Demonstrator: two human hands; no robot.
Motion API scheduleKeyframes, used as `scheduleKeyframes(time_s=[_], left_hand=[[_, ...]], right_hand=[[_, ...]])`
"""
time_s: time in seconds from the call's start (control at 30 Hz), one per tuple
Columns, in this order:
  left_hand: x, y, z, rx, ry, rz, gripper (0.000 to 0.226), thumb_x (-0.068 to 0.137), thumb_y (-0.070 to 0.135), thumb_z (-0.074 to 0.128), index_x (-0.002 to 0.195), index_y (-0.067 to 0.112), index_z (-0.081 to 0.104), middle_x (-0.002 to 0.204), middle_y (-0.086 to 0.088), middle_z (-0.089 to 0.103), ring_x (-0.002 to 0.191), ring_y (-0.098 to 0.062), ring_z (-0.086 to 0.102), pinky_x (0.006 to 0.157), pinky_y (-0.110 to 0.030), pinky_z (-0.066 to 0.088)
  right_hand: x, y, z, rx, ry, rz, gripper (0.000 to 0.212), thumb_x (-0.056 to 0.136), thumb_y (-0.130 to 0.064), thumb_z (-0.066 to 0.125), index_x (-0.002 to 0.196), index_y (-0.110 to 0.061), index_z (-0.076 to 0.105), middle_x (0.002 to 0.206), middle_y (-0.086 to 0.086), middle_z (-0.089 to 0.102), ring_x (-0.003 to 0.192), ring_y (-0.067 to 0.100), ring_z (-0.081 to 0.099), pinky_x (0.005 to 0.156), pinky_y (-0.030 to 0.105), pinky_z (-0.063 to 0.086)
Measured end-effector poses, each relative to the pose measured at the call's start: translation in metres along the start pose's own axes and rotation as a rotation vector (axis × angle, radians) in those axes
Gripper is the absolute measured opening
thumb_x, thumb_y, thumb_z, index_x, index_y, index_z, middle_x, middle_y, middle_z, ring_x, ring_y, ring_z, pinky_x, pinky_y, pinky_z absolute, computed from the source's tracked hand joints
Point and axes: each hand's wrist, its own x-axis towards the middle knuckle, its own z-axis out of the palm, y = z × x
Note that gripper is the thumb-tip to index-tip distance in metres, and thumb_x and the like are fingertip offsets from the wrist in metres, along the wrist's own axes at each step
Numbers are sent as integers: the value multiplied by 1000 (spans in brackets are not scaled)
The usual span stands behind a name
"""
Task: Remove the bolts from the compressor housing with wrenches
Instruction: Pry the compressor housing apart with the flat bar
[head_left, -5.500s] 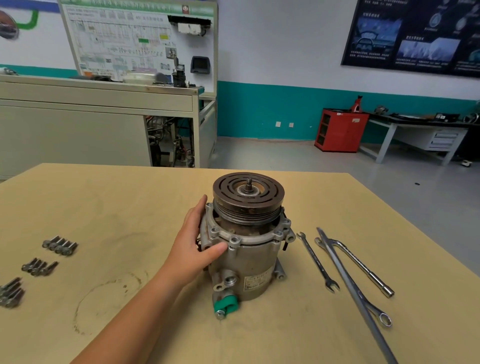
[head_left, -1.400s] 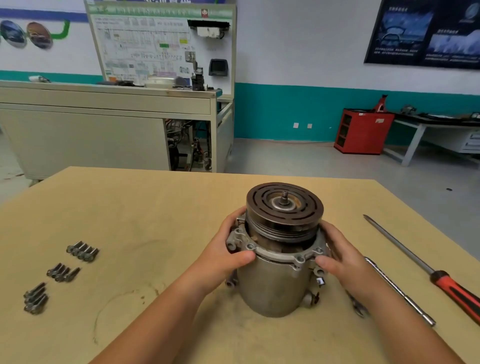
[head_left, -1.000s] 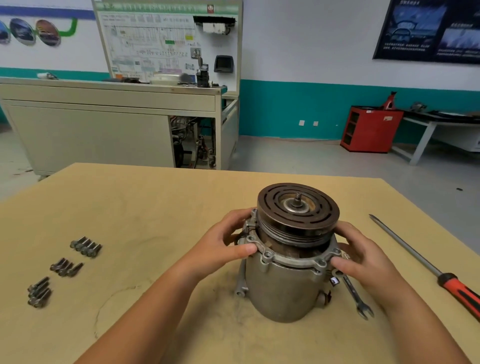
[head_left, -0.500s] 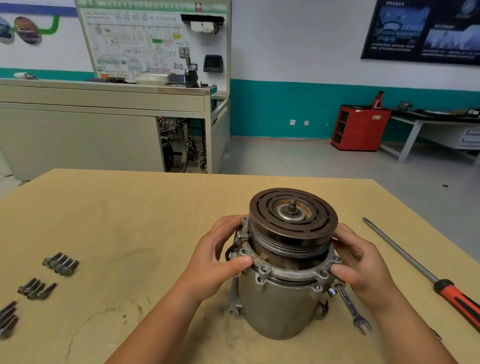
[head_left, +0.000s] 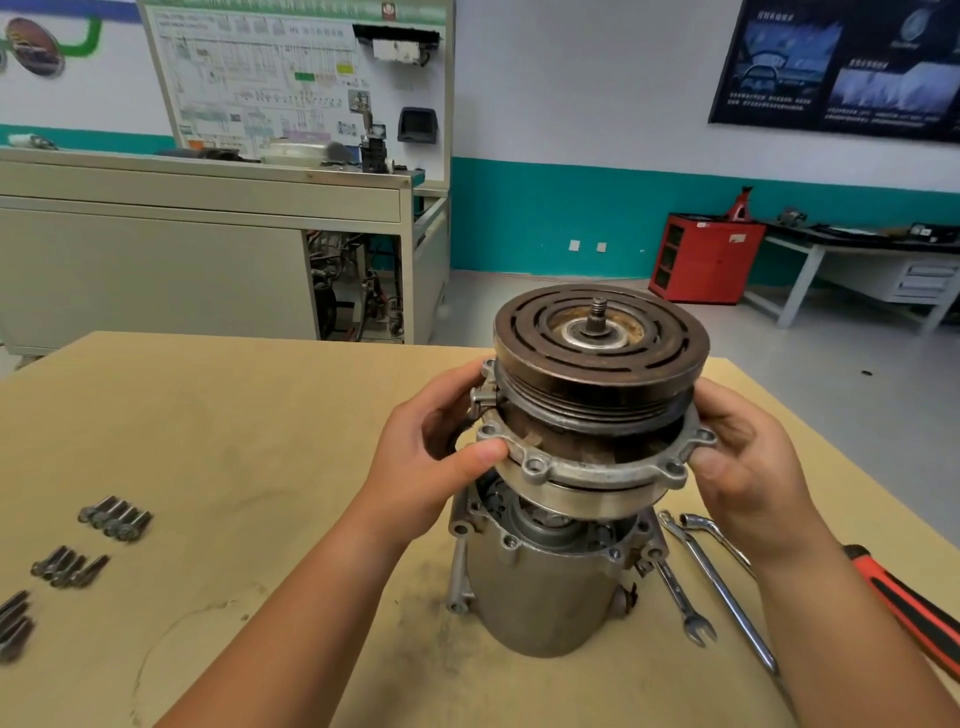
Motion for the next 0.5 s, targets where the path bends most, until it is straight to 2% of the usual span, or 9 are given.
scheduleKeyframes(time_s=[0.1, 0.17, 0.27, 0.33, 0.4, 0.5], left_hand=[[-5, 2, -1, -9, -2, -35, 79, 65, 62, 76, 124, 13, 54, 117, 1, 68, 115, -17, 61, 91, -25, 48], [-8, 4, -4, -4, 10, -43, 82, 65, 62, 76, 125, 11, 54, 118, -1, 68, 115, -20, 61, 92, -28, 48], [-11, 12, -14, 15, 23, -33, 93, 65, 63, 76, 130, 1, 51, 122, -11, 65, 118, -28, 58, 97, -42, 47], [-13, 22, -24, 39, 31, -16, 100, 64, 64, 76, 131, -4, 49, 124, -19, 62, 118, -35, 57, 97, -54, 46], [-18, 34, -37, 56, 43, -10, 103, 63, 65, 76, 131, -8, 48, 123, -24, 60, 117, -40, 55, 97, -62, 41], [-30, 50, -61, 62, 47, -46, 102, 63, 64, 75, 130, -7, 49, 124, -24, 60, 120, -40, 53, 105, -60, 37]], right_hand=[[-4, -2, 5, -7, 6, -22, 62, 63, -29, 66, 122, -12, 61, 121, 8, 65, 117, 28, 57, 96, 36, 48], [-5, -6, 9, -15, 3, -24, 63, 62, -29, 66, 122, -10, 59, 121, 10, 64, 117, 30, 57, 98, 38, 47], [-5, -12, 20, -14, 5, -19, 70, 63, -32, 70, 125, -5, 55, 122, 13, 63, 117, 31, 56, 98, 40, 47], [-3, -18, 31, 1, 3, -20, 70, 64, -29, 65, 127, 0, 52, 122, 16, 62, 117, 32, 56, 99, 42, 47], [-1, -25, 47, 13, -13, -23, 65, 66, -28, 64, 125, -2, 54, 122, 15, 63, 116, 31, 57, 98, 40, 47], [-1, -31, 77, 31, -29, -5, 54, 67, -30, 64, 118, -12, 61, 118, 10, 66, 114, 28, 60, 94, 35, 49]])
